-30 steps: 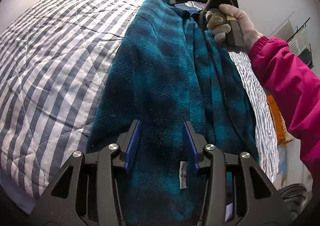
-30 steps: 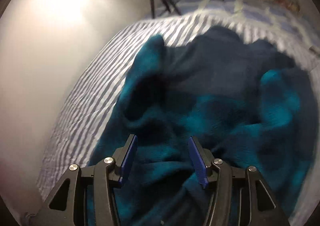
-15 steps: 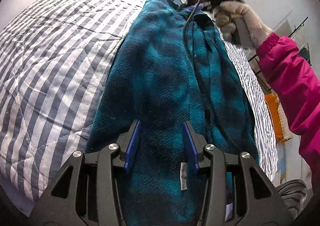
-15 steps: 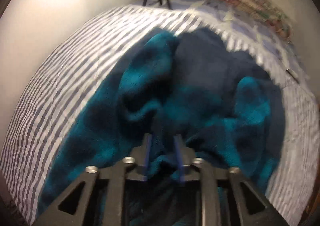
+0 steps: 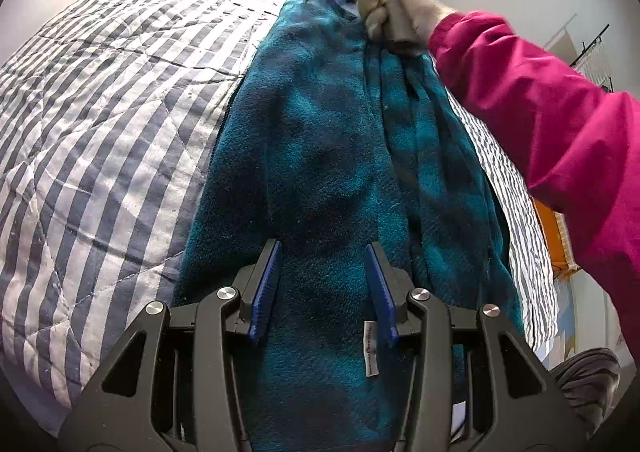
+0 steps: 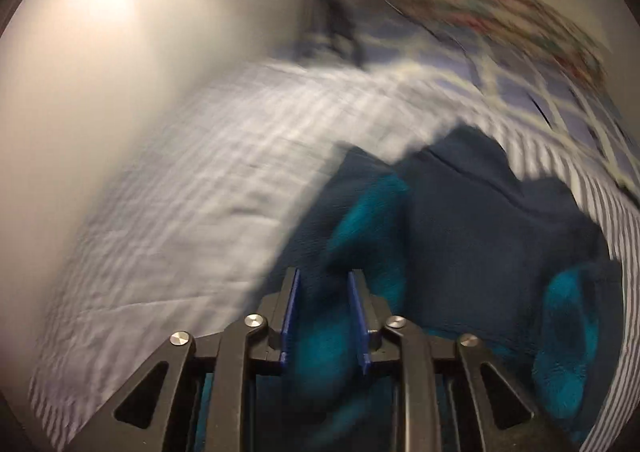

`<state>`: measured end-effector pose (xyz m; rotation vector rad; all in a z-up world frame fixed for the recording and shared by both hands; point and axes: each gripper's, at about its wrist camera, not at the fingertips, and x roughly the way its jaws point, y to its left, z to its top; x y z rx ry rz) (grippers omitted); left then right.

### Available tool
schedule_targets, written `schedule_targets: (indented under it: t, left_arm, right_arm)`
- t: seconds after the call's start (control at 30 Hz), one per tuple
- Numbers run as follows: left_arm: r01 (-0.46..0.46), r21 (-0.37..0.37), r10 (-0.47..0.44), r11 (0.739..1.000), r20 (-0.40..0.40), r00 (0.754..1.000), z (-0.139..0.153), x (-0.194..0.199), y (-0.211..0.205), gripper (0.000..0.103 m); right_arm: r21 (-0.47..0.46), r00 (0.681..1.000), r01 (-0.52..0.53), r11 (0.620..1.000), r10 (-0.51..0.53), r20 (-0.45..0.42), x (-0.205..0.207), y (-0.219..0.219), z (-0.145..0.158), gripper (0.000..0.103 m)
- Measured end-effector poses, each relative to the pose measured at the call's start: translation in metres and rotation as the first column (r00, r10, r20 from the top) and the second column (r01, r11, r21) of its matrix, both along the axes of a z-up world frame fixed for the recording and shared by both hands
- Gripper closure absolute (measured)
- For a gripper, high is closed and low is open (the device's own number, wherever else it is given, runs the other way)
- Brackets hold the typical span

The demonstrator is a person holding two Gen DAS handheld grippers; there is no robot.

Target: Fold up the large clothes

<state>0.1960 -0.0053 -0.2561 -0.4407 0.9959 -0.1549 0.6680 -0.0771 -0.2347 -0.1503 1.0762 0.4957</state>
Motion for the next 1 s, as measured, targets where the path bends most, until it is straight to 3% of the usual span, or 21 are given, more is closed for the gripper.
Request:
schedule_targets:
  t: [0.17,0.43,0.6,0.73,0.87,1.0]
  left_arm:
    - [0.004,-0.014,-0.004,1.0,-0.007,1.0,0.002,-0.001,0.001,0.059]
    - [0.065,-0.071,-0.065,0.995,0.006,0.998,0.018,-0.022,0.001,0.059]
    - [0.098,-0.042,-0.093,0.994,0.101,0.99,0.051,-0.046,0.008,0.059]
    - [0.122,-0.058,-0.112,0.991,0.144,0.983,0.072,-0.059,0.018,0.059]
    - [0.12,-0.089,-0.105,0.989,0.156,0.982,0.086,-0.066,0.031,0.054]
    - [0.11,-0.116,-0.094,0.987,0.14,0.986,0.1,-0.062,0.044,0.054]
  right_arm:
    - [0.043,1.0,0.019,0.999,-0.019,0.008,-0.001,-0.007,-0.002,0.081]
    - [0.308,0.997,0.052,0.95,-0.068,0.042,-0.066,-0.069,0.09,0.076]
    - [0.355,0.99,0.027,0.934,-0.075,0.121,-0.153,-0.131,0.168,0.074]
    - [0.374,0.976,0.05,0.926,-0.124,0.176,-0.233,-0.186,0.219,0.066]
    - [0.327,0.965,0.095,0.94,-0.168,0.203,-0.315,-0.229,0.241,0.062]
    - [0.302,0.957,0.158,0.94,-0.221,0.186,-0.391,-0.261,0.231,0.062]
